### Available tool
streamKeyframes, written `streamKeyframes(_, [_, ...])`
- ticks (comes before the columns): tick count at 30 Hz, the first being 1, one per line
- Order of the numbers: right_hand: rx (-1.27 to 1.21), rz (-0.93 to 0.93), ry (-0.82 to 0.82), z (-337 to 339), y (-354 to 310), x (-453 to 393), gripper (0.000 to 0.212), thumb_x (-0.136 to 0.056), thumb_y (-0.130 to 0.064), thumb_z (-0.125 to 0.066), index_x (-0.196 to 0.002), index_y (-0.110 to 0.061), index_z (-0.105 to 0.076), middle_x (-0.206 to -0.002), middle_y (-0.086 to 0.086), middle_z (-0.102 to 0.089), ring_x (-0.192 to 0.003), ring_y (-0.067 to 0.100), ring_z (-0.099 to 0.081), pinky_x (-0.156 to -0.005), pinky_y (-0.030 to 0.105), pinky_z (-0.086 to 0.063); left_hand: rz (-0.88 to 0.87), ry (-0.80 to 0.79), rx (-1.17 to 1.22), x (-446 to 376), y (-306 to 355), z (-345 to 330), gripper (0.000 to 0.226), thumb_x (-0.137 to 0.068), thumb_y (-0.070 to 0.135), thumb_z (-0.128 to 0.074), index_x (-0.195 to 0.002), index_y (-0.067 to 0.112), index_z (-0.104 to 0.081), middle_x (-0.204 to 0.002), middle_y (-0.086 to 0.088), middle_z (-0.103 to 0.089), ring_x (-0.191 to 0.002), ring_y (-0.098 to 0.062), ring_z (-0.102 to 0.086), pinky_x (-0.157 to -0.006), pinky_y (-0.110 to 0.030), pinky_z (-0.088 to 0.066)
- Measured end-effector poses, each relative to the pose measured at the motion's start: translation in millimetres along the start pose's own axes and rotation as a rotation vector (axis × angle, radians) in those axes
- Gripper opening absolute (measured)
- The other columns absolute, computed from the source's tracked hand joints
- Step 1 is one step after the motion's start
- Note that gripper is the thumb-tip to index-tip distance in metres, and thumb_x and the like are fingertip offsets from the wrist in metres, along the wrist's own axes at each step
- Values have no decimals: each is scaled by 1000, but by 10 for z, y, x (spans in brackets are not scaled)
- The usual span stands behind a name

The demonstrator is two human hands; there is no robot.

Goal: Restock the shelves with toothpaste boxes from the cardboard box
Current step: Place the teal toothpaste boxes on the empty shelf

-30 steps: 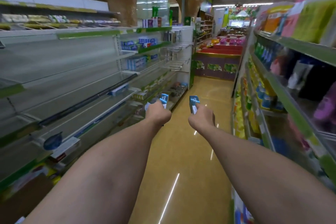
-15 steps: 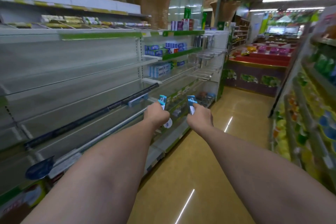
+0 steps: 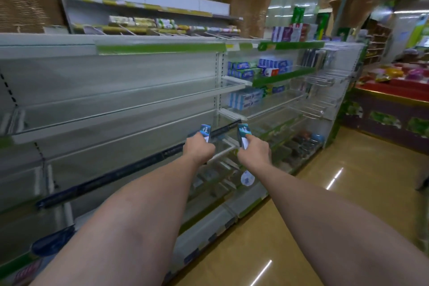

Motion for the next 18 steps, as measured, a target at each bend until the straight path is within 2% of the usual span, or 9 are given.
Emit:
streamKeyframes(2, [-9,30,-18,-171,-116,-162,43,-91,-23,-55,-134,-20,-54,-123,13,-62,-113,34,-58,-90,35,-46,26,40,-3,-175,-92,51,27,-87,9,-50,-112,13,-58,-100,-10,-61,-66,-21,-53,-61,-26,-44])
streamKeyframes(3, [-8,53,-29,-265,-172,-234,44,-91,-23,-55,-135,-21,-53,-123,13,-63,-113,34,-58,-91,35,-47,46,56,-10,-251,-151,69,26,-87,10,-51,-112,13,-57,-98,-9,-59,-65,-21,-51,-61,-25,-42])
streamKeyframes(6, [-6,126,-79,-540,-314,-437,46,-89,-24,-55,-135,-24,-53,-120,14,-64,-111,35,-58,-89,36,-47,108,101,-17,-423,-312,111,31,-87,13,-54,-117,11,-60,-108,-15,-64,-86,-32,-58,-72,-27,-44])
streamKeyframes(8, [-37,164,-122,-716,-392,-579,39,-90,-24,-54,-130,-21,-56,-118,15,-64,-110,36,-58,-89,36,-46,163,144,-21,-513,-417,147,34,-84,14,-55,-118,12,-60,-115,-18,-66,-100,-38,-63,-79,-31,-53])
streamKeyframes(9, [-51,187,-139,-798,-435,-658,37,-91,-24,-54,-127,-20,-57,-117,15,-64,-110,36,-58,-88,36,-46,191,166,-15,-559,-472,171,35,-82,14,-55,-117,12,-60,-115,-18,-66,-102,-38,-65,-82,-35,-58])
streamKeyframes(11, [-73,234,-182,-959,-532,-814,37,-90,-23,-55,-127,-19,-58,-117,16,-65,-109,36,-59,-89,35,-47,249,207,-2,-632,-577,234,35,-81,13,-54,-116,12,-60,-111,-16,-65,-97,-37,-66,-77,-41,-62])
streamKeyframes(14, [-77,309,-274,-1175,-691,-1005,43,-89,-21,-56,-132,-20,-56,-117,16,-64,-109,36,-58,-89,34,-47,337,276,-15,-707,-709,355,35,-84,11,-55,-119,10,-60,-111,-15,-63,-88,-33,-63,-68,-34,-59])
streamKeyframes(18, [-100,433,-389,-1441,-936,-1150,41,-88,-20,-57,-129,-20,-58,-113,15,-66,-108,35,-59,-81,31,-44,453,375,-13,-707,-858,495,37,-86,12,-55,-123,10,-59,-117,-17,-64,-101,-36,-63,-84,-37,-56])
Point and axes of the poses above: each hand's wrist, its own x-axis away from the middle knuckle, its own z-axis out of the back of the hand, y = z × x, the point moved 6 cm from there along -x, towards the middle knuckle
